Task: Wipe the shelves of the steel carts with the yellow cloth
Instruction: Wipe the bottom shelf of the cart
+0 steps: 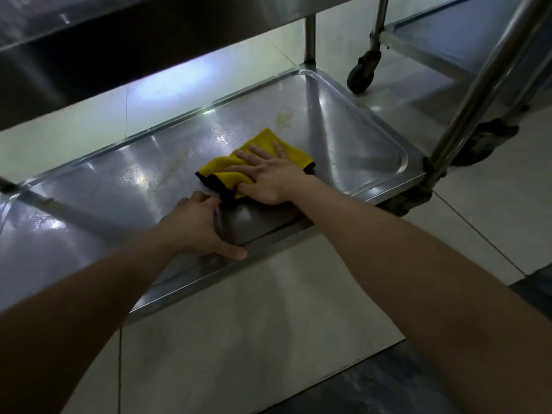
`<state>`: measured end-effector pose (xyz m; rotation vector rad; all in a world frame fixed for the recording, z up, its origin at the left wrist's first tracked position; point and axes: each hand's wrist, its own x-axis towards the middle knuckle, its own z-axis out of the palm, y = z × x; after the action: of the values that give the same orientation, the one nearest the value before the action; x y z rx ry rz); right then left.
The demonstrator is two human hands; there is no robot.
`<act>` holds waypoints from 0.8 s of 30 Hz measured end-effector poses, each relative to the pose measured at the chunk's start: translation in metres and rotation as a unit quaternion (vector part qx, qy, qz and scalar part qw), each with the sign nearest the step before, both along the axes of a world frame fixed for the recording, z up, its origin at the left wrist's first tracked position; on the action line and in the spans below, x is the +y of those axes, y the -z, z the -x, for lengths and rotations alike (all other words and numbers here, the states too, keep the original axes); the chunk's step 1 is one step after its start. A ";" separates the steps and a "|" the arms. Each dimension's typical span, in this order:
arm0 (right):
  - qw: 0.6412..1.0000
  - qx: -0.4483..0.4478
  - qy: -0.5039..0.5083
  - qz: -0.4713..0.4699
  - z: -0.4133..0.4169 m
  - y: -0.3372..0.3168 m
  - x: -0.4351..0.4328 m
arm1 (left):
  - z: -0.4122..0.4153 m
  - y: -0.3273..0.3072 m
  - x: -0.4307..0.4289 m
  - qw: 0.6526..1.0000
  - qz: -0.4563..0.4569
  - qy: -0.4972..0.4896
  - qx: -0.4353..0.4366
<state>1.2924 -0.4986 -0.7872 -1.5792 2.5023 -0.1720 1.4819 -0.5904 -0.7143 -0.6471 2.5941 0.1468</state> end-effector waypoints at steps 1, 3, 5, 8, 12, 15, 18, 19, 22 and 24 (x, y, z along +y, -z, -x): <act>1.000 0.005 0.012 0.001 0.015 0.001 0.012 | 0.000 0.001 -0.001 1.000 -0.002 -0.003 0.004; 0.997 0.010 0.080 -0.006 0.055 0.001 0.047 | -0.002 0.002 -0.001 1.000 -0.007 -0.006 0.011; 0.985 0.012 0.169 -0.025 0.094 -0.001 0.090 | -0.003 0.003 -0.002 1.000 -0.010 -0.011 0.017; 0.971 0.008 0.236 -0.035 0.109 0.005 0.144 | -0.002 0.005 -0.002 1.000 -0.011 -0.016 0.023; 0.975 0.032 0.221 -0.017 0.056 0.013 0.165 | -0.003 0.009 -0.003 0.999 -0.015 -0.030 0.042; 0.986 0.036 0.157 -0.032 0.003 0.006 0.152 | -0.004 0.011 -0.002 0.996 -0.031 -0.055 0.066; 0.998 0.036 0.051 -0.025 -0.053 0.001 0.121 | -0.009 0.011 0.005 0.991 -0.040 -0.078 0.103; 0.999 0.038 0.022 -0.026 -0.066 0.001 0.113 | -0.014 0.012 0.007 0.989 -0.033 -0.086 0.119; 0.999 0.030 -0.010 -0.016 -0.072 -0.003 0.108 | -0.028 0.018 0.013 0.980 -0.002 -0.112 0.161; 0.999 0.027 -0.021 -0.002 -0.055 -0.003 0.120 | -0.035 0.020 0.018 0.979 0.008 -0.119 0.165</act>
<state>1.3476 -0.3788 -0.7841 -1.6550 2.5052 -0.1206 1.5164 -0.5727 -0.7345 -1.0154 2.8232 0.3356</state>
